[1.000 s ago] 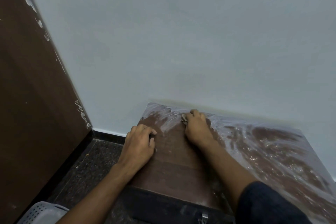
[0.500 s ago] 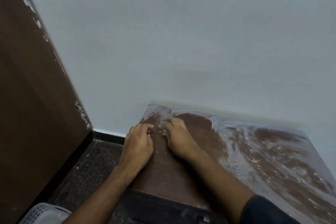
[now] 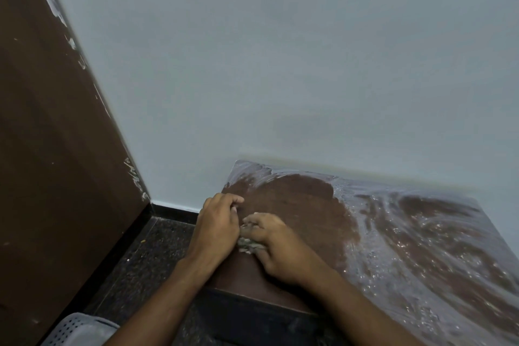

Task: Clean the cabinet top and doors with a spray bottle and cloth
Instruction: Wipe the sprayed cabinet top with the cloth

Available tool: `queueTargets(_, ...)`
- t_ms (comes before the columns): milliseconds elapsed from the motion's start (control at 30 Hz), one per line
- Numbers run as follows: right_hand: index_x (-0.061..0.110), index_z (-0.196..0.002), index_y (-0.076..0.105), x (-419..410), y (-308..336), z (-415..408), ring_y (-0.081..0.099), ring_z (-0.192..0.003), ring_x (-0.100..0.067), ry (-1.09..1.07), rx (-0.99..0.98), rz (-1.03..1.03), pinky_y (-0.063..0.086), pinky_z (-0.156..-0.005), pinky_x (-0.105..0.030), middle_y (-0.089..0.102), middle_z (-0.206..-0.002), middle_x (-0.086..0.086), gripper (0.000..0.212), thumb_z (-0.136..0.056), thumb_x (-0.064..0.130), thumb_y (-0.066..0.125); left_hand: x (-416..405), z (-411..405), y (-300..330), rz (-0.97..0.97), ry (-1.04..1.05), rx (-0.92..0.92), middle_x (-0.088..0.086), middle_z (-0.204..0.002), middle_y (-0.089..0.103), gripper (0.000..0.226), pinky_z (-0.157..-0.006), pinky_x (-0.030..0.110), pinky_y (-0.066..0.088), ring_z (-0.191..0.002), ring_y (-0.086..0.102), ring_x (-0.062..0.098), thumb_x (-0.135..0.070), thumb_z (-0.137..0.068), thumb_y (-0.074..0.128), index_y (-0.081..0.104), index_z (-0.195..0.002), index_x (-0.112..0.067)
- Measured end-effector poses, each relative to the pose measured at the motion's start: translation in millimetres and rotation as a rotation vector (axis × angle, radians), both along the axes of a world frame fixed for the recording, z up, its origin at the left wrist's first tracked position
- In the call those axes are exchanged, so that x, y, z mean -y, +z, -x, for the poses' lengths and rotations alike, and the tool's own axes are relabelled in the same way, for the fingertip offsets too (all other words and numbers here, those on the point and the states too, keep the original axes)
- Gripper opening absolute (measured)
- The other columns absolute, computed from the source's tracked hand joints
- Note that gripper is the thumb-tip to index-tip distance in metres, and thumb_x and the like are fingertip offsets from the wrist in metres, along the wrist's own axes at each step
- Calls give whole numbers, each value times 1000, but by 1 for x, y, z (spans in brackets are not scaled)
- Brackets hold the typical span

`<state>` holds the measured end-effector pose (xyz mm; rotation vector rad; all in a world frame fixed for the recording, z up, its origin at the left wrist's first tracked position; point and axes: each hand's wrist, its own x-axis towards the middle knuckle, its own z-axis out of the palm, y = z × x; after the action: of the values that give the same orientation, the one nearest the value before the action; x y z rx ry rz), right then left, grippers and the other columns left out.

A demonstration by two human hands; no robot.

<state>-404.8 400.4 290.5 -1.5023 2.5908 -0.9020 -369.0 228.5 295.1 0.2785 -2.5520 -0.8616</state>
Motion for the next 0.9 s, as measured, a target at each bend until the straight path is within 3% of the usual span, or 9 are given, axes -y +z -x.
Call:
queueTargets(67,22,-122,70,-11,-3,19,44,-127,-11,-183,16,60,35,-112,-20,57,-132,3,39,-89,8,57,0,-2,1,23,7,-15,-8,-107,61,28,-93,27,44,-105,50,11,-5,-92,49,65,-109,-20)
queueTargets(133,20,-126,67,-9,-7,21,41,-129,-14,-342,-3,73,30,-112,-17,54,-135,1,37,-93,9,56,4,-5,1,-3,55,-24,-7,-107,61,30,-93,28,44,-105,50,12,-3,-92,49,66,-108,-20)
queueTargets(233,19,-128,66,22,-8,-4,39,-130,-13,-187,2,59,22,-109,-9,52,-137,1,35,-95,13,54,13,-8,-3,-24,88,-22,-6,-107,62,29,-95,32,46,-106,52,14,-3,-91,49,67,-106,-21)
queueTargets(333,13,-124,66,54,-9,1,46,-123,-20,-40,-8,53,33,-109,-22,57,-132,-3,33,-94,12,55,19,-8,-6,-37,89,-4,-5,-108,63,28,-96,33,46,-107,53,16,-6,-91,50,66,-108,-21)
queueTargets(467,12,-129,62,83,-9,40,40,-129,-28,-297,29,56,32,-112,-29,51,-137,-9,33,-96,11,53,25,-10,-5,-33,118,5,-1,-118,60,36,-101,37,44,-114,52,19,-7,-90,51,60,-124,-16)
queueTargets(633,17,-128,62,71,-11,20,40,-126,-20,-72,8,29,34,-112,-27,53,-135,-5,32,-98,17,51,28,-5,-8,-63,109,9,-3,-110,61,28,-97,30,43,-109,52,16,-7,-87,53,66,-108,-20)
queueTargets(800,18,-138,56,32,-7,63,35,-137,-26,-384,12,-16,29,-115,-29,46,-145,-6,42,-97,12,51,12,-1,-10,21,-21,4,-11,-109,57,23,-96,25,42,-107,48,8,-16,-90,59,63,-110,-25)
queueTargets(900,18,-141,52,20,-1,50,29,-141,-24,-327,19,-33,28,-117,-33,41,-150,-6,40,-101,18,49,3,7,-10,63,-90,-2,-13,-104,58,19,-92,30,45,-102,51,10,-18,-88,60,62,-104,-28)
